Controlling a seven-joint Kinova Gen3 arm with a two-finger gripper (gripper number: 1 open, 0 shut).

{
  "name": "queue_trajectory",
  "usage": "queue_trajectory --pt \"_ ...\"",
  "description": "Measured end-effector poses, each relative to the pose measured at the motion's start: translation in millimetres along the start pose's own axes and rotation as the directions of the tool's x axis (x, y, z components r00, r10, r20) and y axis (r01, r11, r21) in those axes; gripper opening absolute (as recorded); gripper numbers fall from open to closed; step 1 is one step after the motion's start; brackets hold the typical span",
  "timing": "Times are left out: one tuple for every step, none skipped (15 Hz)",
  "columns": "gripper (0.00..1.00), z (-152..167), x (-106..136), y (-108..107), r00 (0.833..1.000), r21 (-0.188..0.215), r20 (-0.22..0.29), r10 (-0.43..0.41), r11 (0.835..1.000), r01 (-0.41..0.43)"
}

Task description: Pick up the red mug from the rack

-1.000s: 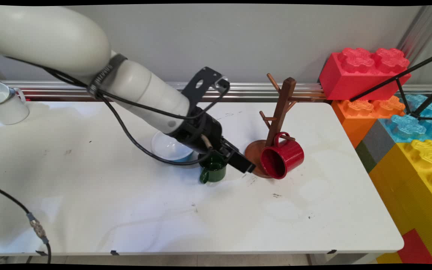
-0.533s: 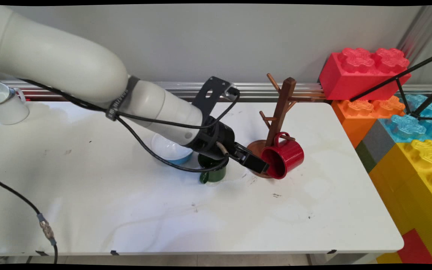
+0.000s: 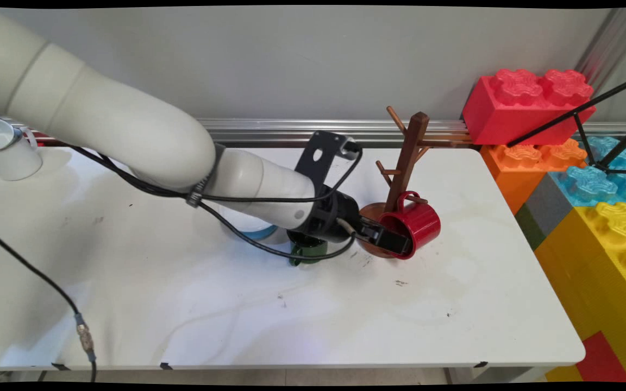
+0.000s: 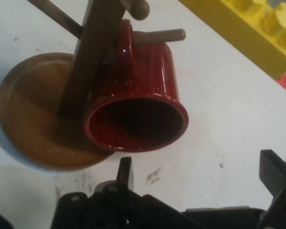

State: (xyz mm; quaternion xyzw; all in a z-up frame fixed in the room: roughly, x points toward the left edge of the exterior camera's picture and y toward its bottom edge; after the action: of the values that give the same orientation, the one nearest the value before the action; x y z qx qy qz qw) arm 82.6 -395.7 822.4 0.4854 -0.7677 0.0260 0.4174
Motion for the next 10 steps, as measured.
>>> queue_trajectory --pt "1.00 5.1 -1.8 0.7 1.000 -0.003 -0.007 -0.014 1.000 0.014" --pt "1.00 10.0 -3.7 1.3 1.000 -0.005 -0.013 -0.027 1.000 0.027" --pt "1.00 14.1 -5.2 1.7 0.999 -0.007 -0.018 -0.038 0.999 0.037" --pt "1.00 18.8 -6.7 2.0 0.999 -0.009 -0.023 -0.048 0.999 0.048" --pt "1.00 22.7 -8.0 2.3 0.998 -0.011 -0.027 -0.056 0.998 0.055" --pt "1.00 27.6 -9.2 2.4 0.997 -0.014 -0.032 -0.065 0.998 0.065" --pt "1.00 32.5 -10.0 2.4 0.997 -0.016 -0.038 -0.074 0.997 0.073" --pt "1.00 37.4 -11.0 2.2 0.996 -0.018 -0.042 -0.083 0.996 0.082" --pt "1.00 41.5 -11.6 2.2 0.995 -0.019 -0.047 -0.089 0.996 0.089" --pt "1.00 46.3 -12.2 2.5 0.994 -0.021 -0.051 -0.097 0.995 0.096"
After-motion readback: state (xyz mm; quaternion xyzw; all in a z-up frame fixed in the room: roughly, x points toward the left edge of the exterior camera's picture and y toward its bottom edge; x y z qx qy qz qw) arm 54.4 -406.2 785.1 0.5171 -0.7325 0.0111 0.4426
